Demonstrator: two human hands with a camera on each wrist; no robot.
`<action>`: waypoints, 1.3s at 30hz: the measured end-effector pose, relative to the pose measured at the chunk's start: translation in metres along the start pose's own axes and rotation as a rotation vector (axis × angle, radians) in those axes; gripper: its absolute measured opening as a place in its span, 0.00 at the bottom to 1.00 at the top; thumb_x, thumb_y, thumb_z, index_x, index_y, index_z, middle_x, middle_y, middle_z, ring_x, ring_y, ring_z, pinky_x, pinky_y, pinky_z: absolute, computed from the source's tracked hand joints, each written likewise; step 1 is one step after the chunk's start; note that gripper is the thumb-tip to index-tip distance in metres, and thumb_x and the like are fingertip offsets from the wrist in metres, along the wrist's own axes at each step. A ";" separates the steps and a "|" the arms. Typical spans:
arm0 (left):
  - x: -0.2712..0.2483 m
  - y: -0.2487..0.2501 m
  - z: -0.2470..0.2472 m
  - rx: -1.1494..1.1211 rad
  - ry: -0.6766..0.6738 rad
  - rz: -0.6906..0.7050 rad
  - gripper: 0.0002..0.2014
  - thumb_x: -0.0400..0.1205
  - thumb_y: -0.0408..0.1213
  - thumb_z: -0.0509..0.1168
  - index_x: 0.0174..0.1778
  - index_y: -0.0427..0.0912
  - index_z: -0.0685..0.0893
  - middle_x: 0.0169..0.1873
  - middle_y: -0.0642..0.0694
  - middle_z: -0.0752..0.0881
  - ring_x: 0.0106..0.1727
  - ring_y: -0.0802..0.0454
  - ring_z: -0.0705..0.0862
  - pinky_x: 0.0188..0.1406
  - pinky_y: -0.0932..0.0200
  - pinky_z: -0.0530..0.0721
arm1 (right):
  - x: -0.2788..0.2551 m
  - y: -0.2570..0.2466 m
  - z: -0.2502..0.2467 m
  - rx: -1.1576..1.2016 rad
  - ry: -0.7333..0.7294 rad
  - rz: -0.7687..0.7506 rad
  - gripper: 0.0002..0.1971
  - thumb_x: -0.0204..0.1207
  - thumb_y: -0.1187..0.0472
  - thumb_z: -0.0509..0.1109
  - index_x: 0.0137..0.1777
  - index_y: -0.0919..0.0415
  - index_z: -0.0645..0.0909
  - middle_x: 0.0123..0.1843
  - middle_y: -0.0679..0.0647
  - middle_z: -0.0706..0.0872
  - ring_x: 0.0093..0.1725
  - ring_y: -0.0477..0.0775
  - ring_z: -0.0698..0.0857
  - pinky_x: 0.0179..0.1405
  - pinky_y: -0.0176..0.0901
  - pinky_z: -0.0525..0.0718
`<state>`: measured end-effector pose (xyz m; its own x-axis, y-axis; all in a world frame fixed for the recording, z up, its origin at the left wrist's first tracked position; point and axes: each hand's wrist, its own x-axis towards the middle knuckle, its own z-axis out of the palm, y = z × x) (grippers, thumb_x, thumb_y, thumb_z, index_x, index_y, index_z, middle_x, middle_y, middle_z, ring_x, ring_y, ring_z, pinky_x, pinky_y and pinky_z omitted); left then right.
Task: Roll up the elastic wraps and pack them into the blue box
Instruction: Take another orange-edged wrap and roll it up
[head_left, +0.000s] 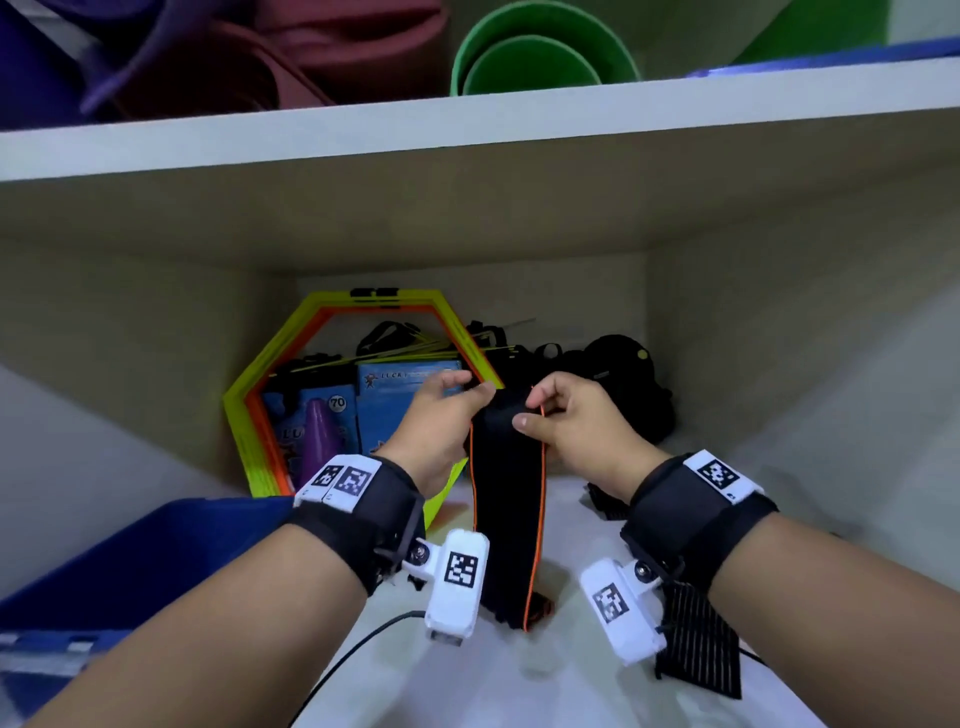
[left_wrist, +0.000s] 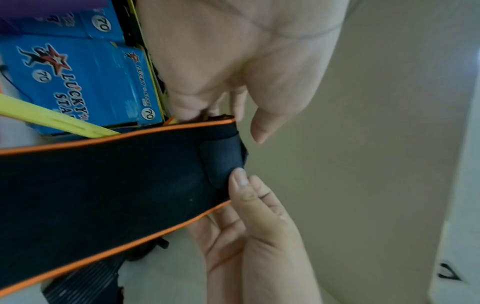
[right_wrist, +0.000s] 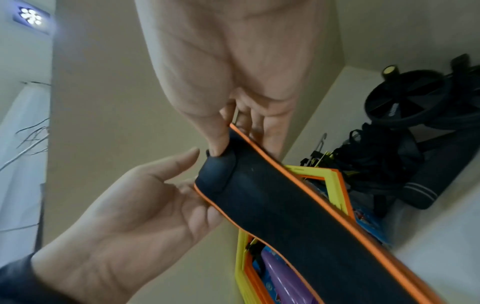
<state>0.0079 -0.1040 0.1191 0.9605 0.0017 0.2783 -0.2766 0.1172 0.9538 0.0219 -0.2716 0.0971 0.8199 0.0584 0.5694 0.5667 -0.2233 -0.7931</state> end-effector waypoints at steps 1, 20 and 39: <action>-0.004 0.001 -0.001 0.020 -0.017 -0.034 0.16 0.84 0.38 0.70 0.65 0.47 0.75 0.47 0.44 0.88 0.40 0.48 0.86 0.44 0.50 0.82 | 0.000 -0.002 -0.002 0.003 0.034 0.001 0.11 0.72 0.66 0.79 0.41 0.54 0.79 0.37 0.59 0.80 0.36 0.54 0.79 0.37 0.49 0.80; -0.018 0.028 -0.027 0.241 -0.166 -0.040 0.11 0.78 0.20 0.70 0.53 0.36 0.82 0.31 0.43 0.80 0.25 0.53 0.82 0.23 0.61 0.85 | -0.008 -0.040 -0.007 0.240 -0.039 0.373 0.15 0.78 0.69 0.74 0.61 0.62 0.76 0.42 0.60 0.86 0.30 0.50 0.86 0.23 0.42 0.84; 0.035 -0.049 -0.029 0.559 -0.126 0.037 0.37 0.74 0.24 0.76 0.76 0.39 0.68 0.30 0.42 0.87 0.35 0.44 0.89 0.47 0.40 0.89 | 0.018 0.028 -0.006 -0.213 -0.134 0.404 0.31 0.68 0.73 0.80 0.70 0.67 0.75 0.47 0.63 0.89 0.40 0.54 0.87 0.42 0.50 0.87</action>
<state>0.0558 -0.0813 0.0793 0.9481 -0.1271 0.2914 -0.3175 -0.4236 0.8484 0.0525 -0.2826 0.0862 0.9825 0.0476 0.1801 0.1821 -0.4478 -0.8754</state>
